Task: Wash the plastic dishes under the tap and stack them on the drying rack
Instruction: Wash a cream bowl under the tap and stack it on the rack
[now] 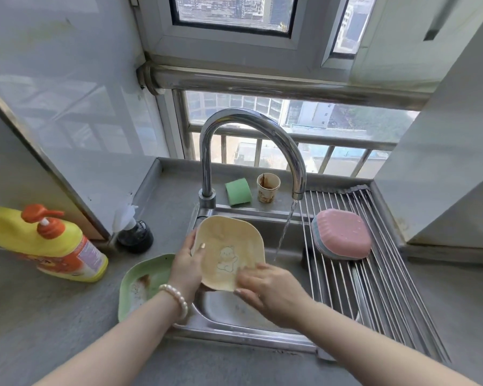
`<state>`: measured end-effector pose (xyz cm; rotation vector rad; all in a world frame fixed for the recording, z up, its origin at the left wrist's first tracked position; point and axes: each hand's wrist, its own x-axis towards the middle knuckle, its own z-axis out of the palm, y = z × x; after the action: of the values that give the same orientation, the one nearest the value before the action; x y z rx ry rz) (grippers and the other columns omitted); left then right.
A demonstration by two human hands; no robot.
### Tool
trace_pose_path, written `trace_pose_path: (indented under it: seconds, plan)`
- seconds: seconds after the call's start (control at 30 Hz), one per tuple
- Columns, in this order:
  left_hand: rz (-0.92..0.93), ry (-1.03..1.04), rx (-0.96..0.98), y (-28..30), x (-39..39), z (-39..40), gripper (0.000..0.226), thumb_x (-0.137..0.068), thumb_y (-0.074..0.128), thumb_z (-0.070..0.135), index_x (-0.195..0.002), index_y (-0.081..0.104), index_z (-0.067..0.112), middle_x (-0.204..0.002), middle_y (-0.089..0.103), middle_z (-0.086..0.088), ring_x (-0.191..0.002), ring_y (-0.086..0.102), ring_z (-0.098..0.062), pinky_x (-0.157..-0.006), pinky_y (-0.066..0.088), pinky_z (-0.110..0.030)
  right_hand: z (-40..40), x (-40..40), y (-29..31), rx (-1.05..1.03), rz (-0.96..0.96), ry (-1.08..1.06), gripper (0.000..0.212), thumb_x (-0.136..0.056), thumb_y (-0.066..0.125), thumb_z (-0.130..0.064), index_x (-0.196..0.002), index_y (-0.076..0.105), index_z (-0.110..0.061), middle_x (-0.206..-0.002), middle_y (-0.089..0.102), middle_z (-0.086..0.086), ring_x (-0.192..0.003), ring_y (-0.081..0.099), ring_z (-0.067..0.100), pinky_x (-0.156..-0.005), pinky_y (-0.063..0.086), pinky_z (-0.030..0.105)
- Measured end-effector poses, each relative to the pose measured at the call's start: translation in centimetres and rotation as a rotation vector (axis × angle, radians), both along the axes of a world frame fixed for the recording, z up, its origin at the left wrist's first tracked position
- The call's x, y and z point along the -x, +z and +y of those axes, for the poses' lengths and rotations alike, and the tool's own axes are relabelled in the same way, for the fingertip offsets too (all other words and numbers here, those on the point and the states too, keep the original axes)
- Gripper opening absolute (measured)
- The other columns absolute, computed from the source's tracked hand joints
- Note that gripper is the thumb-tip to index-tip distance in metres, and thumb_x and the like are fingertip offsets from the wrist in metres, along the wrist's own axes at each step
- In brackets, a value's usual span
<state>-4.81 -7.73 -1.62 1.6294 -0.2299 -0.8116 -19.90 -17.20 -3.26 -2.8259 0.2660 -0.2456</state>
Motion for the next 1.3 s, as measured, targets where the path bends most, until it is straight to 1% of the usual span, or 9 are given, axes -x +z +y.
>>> trace_pose_path:
  seconds: [0.13, 0.27, 0.47, 0.67, 0.83, 0.97, 1.0, 1.07, 1.3]
  plan:
    - [0.195, -0.146, -0.005, 0.3, 0.0, -0.2, 0.033, -0.101, 0.039, 0.015, -0.115, 0.056, 0.039, -0.109, 0.063, -0.007, -0.087, 0.065, -0.032, -0.056, 0.056, -0.048, -1.9, -2.0, 1.6, 0.03, 0.46, -0.157, 0.105, -0.073, -0.012, -0.073, -0.152, 0.011, -0.008, -0.159, 0.011, 0.01, -0.148, 0.0, 0.019, -0.119, -0.006, 0.04]
    - [0.378, -0.223, 0.087, 0.1, 0.8, -0.6, 0.023, -0.1, 0.04, 0.033, -0.109, 0.061, 0.033, -0.107, 0.071, -0.001, -0.085, 0.07, -0.02, -0.057, 0.058, -0.04, 0.3, -4.8, 2.3, -0.316, 0.453, -0.109, 0.076, -0.096, 0.012, -0.06, -0.15, -0.014, -0.013, -0.156, -0.022, 0.005, -0.143, -0.022, 0.012, -0.118, -0.013, 0.033]
    - [0.368, -0.1, 0.094, -0.8, 0.2, -0.5, 0.03, -0.102, 0.034, 0.03, -0.119, 0.056, 0.017, -0.097, 0.07, -0.008, -0.085, 0.069, -0.023, -0.061, 0.055, -0.034, 1.6, -3.6, 3.3, -0.57, 0.461, 0.149, 0.072, -0.099, 0.031, -0.05, -0.152, -0.008, -0.02, -0.16, -0.007, 0.003, -0.146, -0.007, 0.012, -0.12, -0.003, 0.036]
    - [0.326, -0.126, -0.048, -0.5, -0.8, -0.1, 0.029, -0.104, 0.029, 0.026, -0.117, 0.054, 0.033, -0.11, 0.061, -0.012, -0.089, 0.064, -0.037, -0.051, 0.056, -0.046, -1.1, 0.2, 2.7, -0.293, 0.243, 0.01, 0.037, -0.089, 0.054, -0.049, -0.106, 0.07, -0.02, -0.104, 0.07, 0.002, -0.099, 0.061, 0.02, -0.091, 0.047, 0.036]
    - [0.607, -0.277, -0.123, -0.3, -1.4, 0.5, 0.03, -0.102, 0.034, 0.02, -0.121, 0.053, 0.006, -0.104, 0.061, -0.022, -0.085, 0.065, -0.037, -0.064, 0.059, -0.043, -2.3, 0.6, 1.4, -0.507, -0.286, -0.225, 0.033, -0.077, 0.066, -0.048, -0.063, 0.066, -0.019, -0.059, 0.06, -0.006, -0.057, 0.051, 0.007, -0.057, 0.041, 0.024]
    - [0.534, -0.316, -0.099, -0.9, -0.6, -0.3, 0.07, -0.086, 0.038, 0.067, -0.124, 0.053, 0.011, -0.089, 0.042, -0.001, -0.099, 0.058, -0.026, -0.089, 0.046, -0.041, -2.7, -1.8, 2.3, -0.844, -0.451, -0.447, 0.026, -0.079, 0.065, -0.032, -0.061, 0.052, -0.018, -0.058, 0.044, -0.008, -0.056, 0.039, 0.002, -0.056, 0.033, 0.021]
    - [0.458, -0.309, -0.082, -1.2, -0.3, -0.4, 0.085, -0.078, 0.034, 0.08, -0.129, 0.053, 0.014, -0.133, 0.031, -0.009, -0.115, 0.052, -0.025, -0.103, 0.038, -0.045, -3.0, -2.5, 2.5, -0.907, -0.47, -0.507, 0.028, -0.079, 0.062, -0.033, -0.061, 0.05, -0.016, -0.058, 0.043, -0.007, -0.056, 0.038, 0.004, -0.056, 0.031, 0.021]
    - [0.381, -0.257, 0.031, -1.7, 0.1, -0.6, 0.11, -0.056, 0.042, 0.095, -0.133, 0.052, 0.018, -0.132, 0.054, -0.017, -0.128, 0.045, -0.03, -0.113, 0.027, -0.05, -3.8, -3.8, 2.8, -0.985, -0.499, -0.607, 0.032, -0.084, 0.061, -0.031, -0.061, 0.048, -0.013, -0.058, 0.041, -0.004, -0.057, 0.037, 0.007, -0.056, 0.03, 0.022]
    - [0.703, -0.069, 0.3, -0.7, 1.0, -0.8, 0.073, -0.076, 0.047, 0.065, -0.125, 0.059, 0.011, -0.123, 0.063, -0.015, -0.118, 0.056, -0.033, -0.097, 0.044, -0.051, -3.4, -8.8, 3.8, -0.408, -0.317, -0.772, 0.034, -0.098, 0.041, -0.028, -0.085, 0.063, -0.007, -0.089, 0.06, 0.007, -0.087, 0.053, 0.024, -0.078, 0.04, 0.038]
